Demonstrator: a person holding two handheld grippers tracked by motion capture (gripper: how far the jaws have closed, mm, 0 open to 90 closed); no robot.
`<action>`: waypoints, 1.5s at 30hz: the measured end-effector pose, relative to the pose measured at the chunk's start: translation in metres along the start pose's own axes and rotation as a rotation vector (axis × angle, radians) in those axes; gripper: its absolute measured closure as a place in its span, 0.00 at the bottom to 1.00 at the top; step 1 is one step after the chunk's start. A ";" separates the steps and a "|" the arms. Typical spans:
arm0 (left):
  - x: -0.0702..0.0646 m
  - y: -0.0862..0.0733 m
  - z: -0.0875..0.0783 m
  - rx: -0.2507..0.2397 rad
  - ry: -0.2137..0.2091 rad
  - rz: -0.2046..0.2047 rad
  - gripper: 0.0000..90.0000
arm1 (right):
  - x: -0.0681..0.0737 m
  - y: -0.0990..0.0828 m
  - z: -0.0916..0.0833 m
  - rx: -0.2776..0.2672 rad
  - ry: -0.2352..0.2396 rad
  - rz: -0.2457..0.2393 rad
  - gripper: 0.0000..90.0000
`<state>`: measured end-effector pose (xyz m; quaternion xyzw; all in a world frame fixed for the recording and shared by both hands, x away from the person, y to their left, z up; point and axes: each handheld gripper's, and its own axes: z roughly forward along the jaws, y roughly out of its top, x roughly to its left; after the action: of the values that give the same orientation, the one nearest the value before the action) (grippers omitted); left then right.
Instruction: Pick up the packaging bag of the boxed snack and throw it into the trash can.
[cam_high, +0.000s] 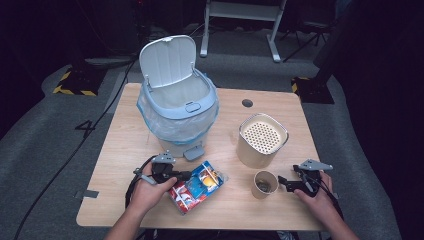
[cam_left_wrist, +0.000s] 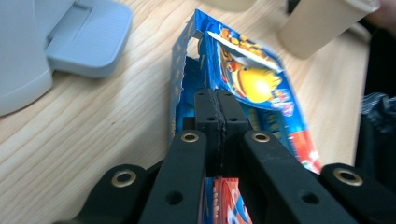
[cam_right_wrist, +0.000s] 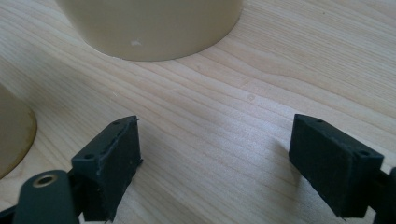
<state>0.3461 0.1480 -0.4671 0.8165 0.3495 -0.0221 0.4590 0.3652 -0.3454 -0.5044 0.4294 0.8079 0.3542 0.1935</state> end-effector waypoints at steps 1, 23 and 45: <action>-0.002 0.001 -0.002 -0.007 -0.002 0.004 1.00 | 0.000 0.000 0.000 0.000 0.000 0.000 0.18; -0.026 0.047 -0.052 -0.270 0.008 0.169 1.00 | 0.000 0.000 0.000 0.000 0.001 0.000 0.18; -0.046 0.110 -0.084 -0.393 0.029 0.280 1.00 | 0.000 0.000 0.000 -0.001 0.003 -0.002 0.19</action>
<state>0.3520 0.1504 -0.3213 0.7523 0.2372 0.1216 0.6025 0.3647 -0.3459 -0.5044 0.4278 0.8086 0.3548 0.1929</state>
